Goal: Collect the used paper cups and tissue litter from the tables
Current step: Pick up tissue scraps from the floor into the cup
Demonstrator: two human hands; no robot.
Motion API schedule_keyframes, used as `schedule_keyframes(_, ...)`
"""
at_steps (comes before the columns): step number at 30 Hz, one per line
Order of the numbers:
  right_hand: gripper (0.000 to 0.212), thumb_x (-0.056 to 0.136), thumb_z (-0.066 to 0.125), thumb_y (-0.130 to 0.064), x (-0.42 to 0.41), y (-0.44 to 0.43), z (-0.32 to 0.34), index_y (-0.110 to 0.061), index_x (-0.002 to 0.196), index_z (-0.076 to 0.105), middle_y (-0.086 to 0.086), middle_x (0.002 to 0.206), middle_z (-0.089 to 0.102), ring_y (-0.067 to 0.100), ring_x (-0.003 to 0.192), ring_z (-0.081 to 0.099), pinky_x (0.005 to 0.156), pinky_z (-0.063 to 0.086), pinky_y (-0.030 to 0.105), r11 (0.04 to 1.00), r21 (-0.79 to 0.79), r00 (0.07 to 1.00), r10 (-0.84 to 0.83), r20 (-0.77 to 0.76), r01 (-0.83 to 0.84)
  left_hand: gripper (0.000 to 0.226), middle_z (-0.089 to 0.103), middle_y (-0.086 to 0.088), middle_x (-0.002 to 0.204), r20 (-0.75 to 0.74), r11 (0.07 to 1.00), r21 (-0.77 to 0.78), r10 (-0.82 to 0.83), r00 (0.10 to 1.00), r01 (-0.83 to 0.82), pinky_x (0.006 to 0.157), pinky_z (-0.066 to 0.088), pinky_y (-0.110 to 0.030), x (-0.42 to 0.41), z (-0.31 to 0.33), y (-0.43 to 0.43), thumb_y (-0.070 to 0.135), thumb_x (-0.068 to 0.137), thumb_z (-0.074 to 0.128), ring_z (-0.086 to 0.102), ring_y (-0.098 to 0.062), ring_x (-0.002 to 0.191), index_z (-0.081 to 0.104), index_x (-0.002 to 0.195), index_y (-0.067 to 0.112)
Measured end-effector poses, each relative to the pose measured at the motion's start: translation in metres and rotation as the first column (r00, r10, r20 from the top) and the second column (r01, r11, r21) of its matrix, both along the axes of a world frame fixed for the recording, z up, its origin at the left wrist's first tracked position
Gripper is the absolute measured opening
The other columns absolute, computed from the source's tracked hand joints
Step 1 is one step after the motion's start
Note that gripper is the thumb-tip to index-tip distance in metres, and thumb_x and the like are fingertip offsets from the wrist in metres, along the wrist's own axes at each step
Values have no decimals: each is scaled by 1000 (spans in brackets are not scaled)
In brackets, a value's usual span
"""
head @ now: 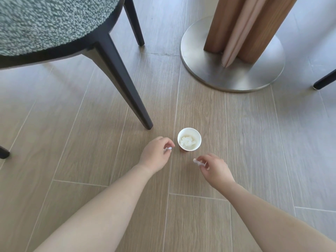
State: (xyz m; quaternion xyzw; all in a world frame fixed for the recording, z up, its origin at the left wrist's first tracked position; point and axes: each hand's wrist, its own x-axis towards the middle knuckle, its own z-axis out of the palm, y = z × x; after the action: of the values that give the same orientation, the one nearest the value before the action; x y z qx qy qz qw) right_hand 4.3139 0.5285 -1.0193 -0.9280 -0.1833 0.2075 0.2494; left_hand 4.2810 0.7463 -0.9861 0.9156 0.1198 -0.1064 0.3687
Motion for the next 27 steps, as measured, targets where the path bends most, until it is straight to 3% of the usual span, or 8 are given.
schedule_keyframes(4,8,87,59,-22,13,-5,16,-20,93,64,-10,81,57,2,66,53,58,38,14,977,95,978,-198,60,192,18,58,13,91,134,989,-87,132,982,-121,76,45,-24,15,20,-10,15,87,57,56,-5,82,58,83,33)
schedule_keyframes(9,8,83,63,-17,30,7,43,-20,91,65,-7,82,60,8,67,57,67,48,27,927,259,943,-311,121,273,14,56,15,90,181,997,-45,-46,982,55,75,46,-28,28,38,-34,17,86,57,57,-9,86,60,88,31)
schedule_keyframes(14,14,82,64,-16,34,24,55,-19,96,64,-5,86,62,8,70,57,68,50,26,918,326,950,-282,131,228,24,50,12,111,171,984,94,-166,971,152,75,41,-23,26,35,-42,17,85,62,51,-11,102,56,105,27)
schedule_keyframes(18,16,82,63,-14,33,29,55,-17,98,64,-3,87,63,9,72,58,69,51,29,916,335,956,-271,116,220,32,46,8,118,109,976,169,-158,981,139,75,47,-29,18,31,-30,21,84,63,49,-14,108,52,114,22)
schedule_keyframes(22,22,81,66,-19,34,36,54,-19,103,62,-7,89,62,4,71,57,69,47,20,913,337,960,-268,77,228,36,43,8,119,52,969,206,-147,988,134,83,48,-32,12,28,-22,24,85,63,46,-13,113,49,118,23)
schedule_keyframes(27,22,82,65,-20,30,36,48,-19,104,62,-9,94,62,3,69,55,68,42,18,949,262,976,-204,77,177,27,41,9,120,9,956,217,-201,979,195,79,49,-30,9,27,-21,24,87,60,45,-12,112,52,113,25)
